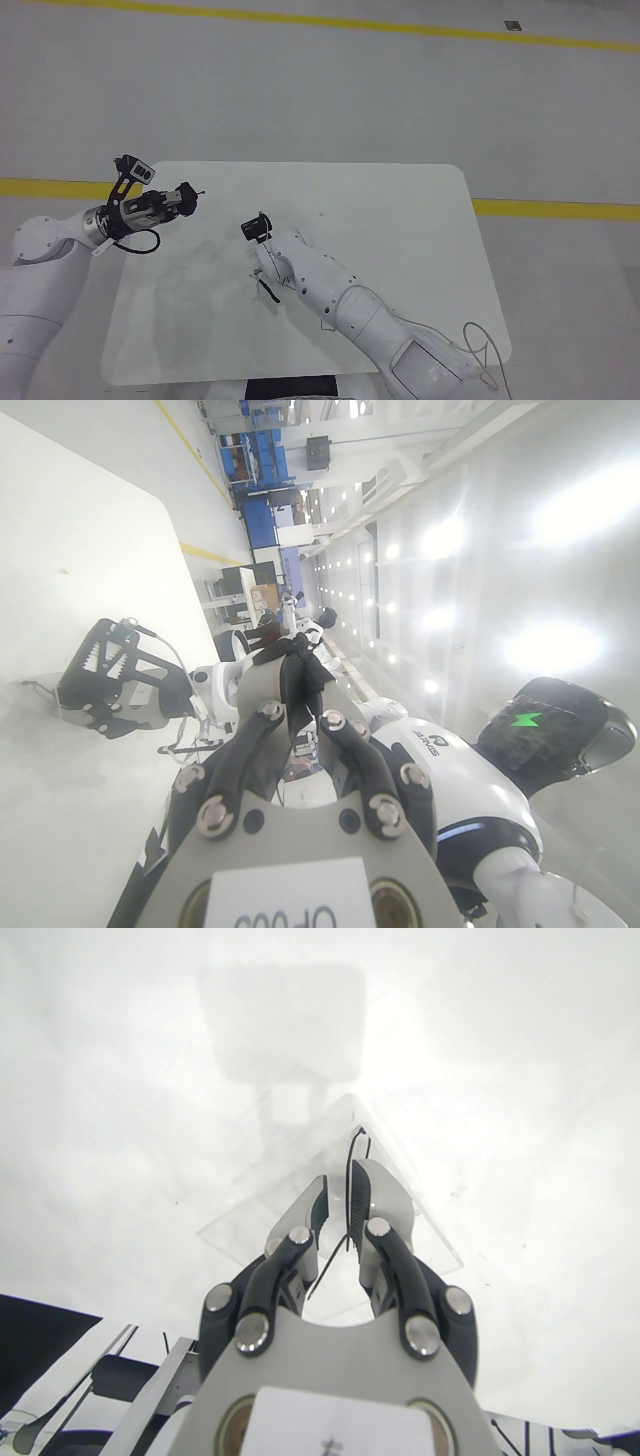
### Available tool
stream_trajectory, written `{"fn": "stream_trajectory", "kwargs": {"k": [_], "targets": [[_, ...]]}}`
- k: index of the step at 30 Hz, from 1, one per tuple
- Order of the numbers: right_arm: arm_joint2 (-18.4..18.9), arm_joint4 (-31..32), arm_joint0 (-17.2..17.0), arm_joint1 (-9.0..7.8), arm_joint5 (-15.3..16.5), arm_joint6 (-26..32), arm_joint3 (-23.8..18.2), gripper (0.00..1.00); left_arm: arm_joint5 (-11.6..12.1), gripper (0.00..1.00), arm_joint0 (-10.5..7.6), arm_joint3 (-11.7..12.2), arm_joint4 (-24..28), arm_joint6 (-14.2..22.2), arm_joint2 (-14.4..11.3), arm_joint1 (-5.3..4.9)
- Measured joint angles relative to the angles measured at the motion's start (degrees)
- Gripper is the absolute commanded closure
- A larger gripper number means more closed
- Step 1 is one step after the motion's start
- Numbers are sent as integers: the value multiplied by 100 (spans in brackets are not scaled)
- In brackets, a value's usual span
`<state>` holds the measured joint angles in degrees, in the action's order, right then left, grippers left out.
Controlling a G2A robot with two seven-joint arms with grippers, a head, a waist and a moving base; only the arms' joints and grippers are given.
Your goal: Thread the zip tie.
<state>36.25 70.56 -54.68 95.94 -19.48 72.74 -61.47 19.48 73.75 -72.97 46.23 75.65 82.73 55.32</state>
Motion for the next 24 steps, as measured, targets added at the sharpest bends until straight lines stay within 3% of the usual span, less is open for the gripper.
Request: {"fn": "stream_trajectory", "kwargs": {"k": [4, 13, 24], "targets": [[14, -17, 25, 42, 3, -4, 113, 100, 0, 100, 0, 0, 0, 0, 0, 0], [55, 30, 37, 93, 26, 35, 162, 100, 0, 100, 0, 0, 0, 0, 0, 0], [397, 354, -318, -72, 162, 397, -741, 100, 0, 100, 0, 0, 0, 0, 0, 0]]}}
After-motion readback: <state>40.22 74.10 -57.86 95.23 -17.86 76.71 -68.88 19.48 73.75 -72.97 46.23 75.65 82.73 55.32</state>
